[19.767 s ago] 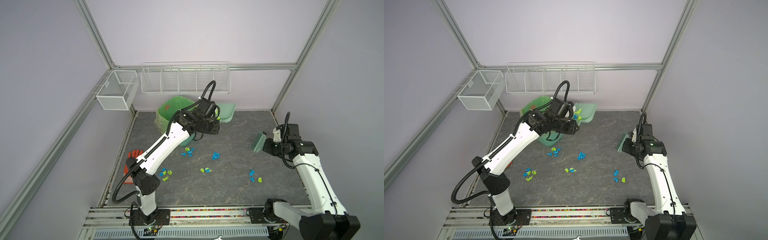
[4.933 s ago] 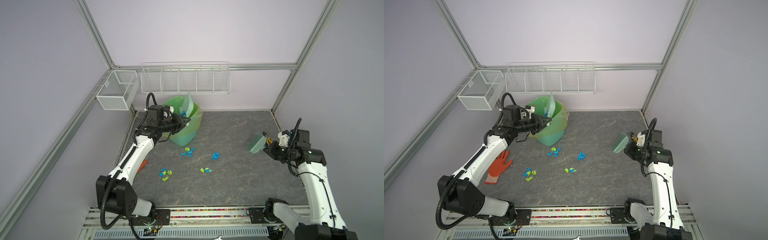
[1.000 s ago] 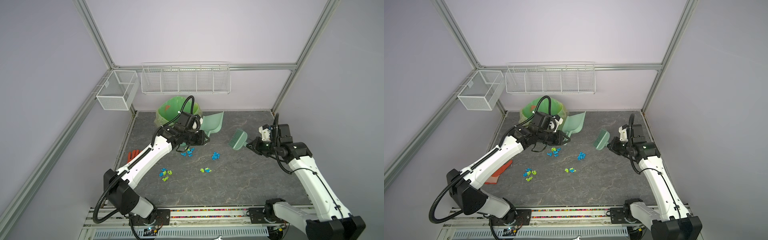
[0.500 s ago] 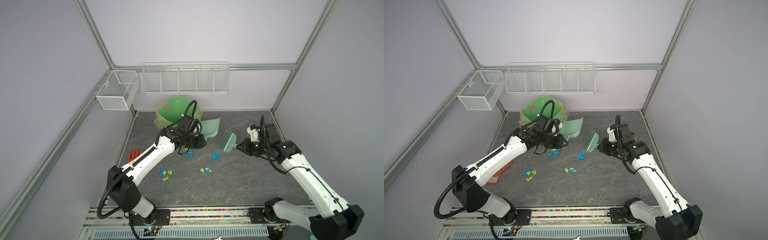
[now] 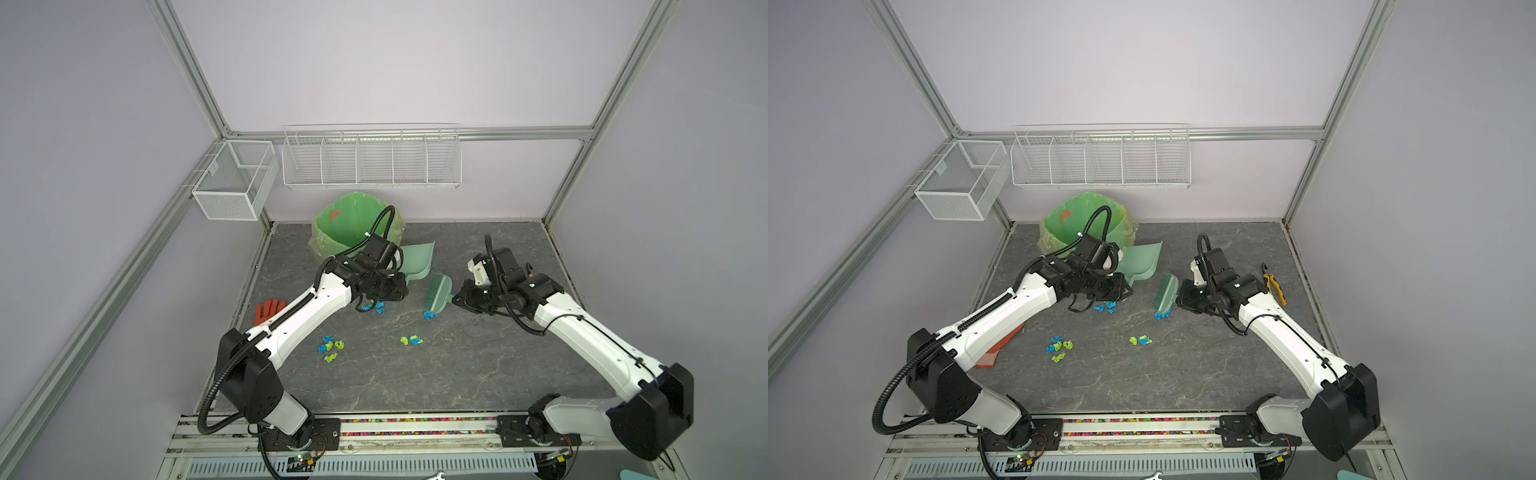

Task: Sweep away the paper scraps from the table
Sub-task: 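Lower the empty dustpan beside the scraps while the right gripper brings the brush over, then sweep the blue scraps toward the dustpan with the right gripper's brush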

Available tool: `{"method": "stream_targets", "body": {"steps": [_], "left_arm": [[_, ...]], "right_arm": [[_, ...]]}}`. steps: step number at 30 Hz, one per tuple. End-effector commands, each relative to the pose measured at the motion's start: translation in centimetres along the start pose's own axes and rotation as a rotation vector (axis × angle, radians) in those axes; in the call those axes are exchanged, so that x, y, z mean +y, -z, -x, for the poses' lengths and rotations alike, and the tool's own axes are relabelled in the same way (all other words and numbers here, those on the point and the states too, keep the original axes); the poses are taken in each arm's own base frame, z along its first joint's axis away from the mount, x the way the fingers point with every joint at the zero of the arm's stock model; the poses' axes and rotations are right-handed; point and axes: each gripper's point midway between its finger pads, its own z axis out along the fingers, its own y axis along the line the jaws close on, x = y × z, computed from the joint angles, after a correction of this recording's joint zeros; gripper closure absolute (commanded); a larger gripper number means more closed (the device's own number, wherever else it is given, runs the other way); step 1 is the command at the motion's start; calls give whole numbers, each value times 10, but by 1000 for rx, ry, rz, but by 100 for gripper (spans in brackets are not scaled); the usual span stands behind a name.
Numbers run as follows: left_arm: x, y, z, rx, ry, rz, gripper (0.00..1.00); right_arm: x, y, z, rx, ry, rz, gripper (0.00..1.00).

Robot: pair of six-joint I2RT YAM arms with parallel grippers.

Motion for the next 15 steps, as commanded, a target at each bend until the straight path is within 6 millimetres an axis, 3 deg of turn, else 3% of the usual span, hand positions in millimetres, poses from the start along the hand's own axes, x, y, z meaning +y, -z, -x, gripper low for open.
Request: {"method": "stream_targets", "body": {"steps": [1,9,15], "left_arm": [[8,-6,-9,31,-26,39,100],[8,-6,-11,36,-35,31,100],[2,-4,-12,22,-54,-10,100]], "right_arm": [[16,-1,10,-28,9,31,93],[4,-25,2,39,-2,-5,93],[-17,-32,3,75,-44,-2,93]]}}
